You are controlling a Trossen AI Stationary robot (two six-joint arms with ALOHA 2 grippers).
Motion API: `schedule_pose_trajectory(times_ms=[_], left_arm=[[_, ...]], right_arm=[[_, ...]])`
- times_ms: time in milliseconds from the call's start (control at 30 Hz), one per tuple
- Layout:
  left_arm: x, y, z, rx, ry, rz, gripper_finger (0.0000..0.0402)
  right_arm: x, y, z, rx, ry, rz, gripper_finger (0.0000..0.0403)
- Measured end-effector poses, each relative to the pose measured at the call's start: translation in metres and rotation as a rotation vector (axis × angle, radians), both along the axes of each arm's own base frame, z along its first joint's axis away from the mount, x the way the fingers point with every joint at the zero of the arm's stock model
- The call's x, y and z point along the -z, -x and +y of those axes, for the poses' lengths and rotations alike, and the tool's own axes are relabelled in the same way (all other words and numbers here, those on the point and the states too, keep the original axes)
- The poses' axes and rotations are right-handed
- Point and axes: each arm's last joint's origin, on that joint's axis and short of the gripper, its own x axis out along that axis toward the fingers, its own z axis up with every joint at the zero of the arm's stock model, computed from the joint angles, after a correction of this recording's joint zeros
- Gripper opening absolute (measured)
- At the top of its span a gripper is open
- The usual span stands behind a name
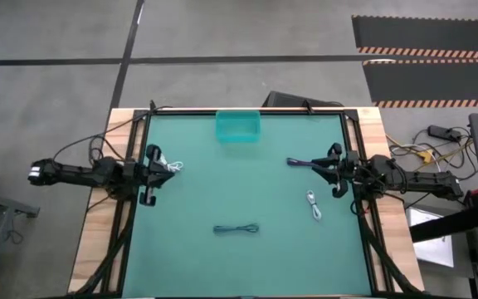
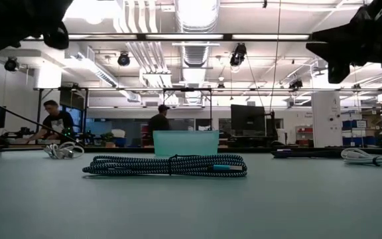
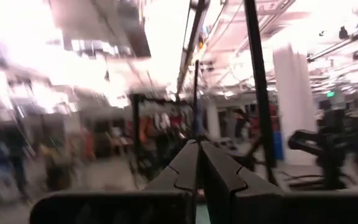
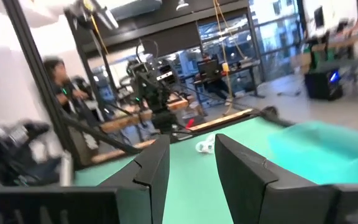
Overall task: Pick and place USB-C Cables
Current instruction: Put the light blue charger cable into the green bin
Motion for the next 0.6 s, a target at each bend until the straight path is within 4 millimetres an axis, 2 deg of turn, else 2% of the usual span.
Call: schedule_pose_trajectory(times_ms=[133,300,467,600], left_arm=[[-0.005,0.003,0.0,-0.081,-0.163,-0.071,0.0001],[-0.012,0.007,0.001,-0.19,-0.34,-0.17,0.0001],[-0.021,0.013,0.002,-0.257,-0.379,-0.28,0.0001],[-0.022,0.013,0.002,-0.264,-0.369,-0.286,0.0001]], right_arm=[[-0.001,0.0,0.0,-0.017,-0.098,-0.023,0.0118],[-0.006,0.001,0.0,-0.02,-0.101,-0.071,0.0118],[-0.014,0.003,0.0,-0.02,-0.082,-0.159,0.0118],[-0.019,0.005,0.0,-0.017,-0.055,-0.213,0.0118]])
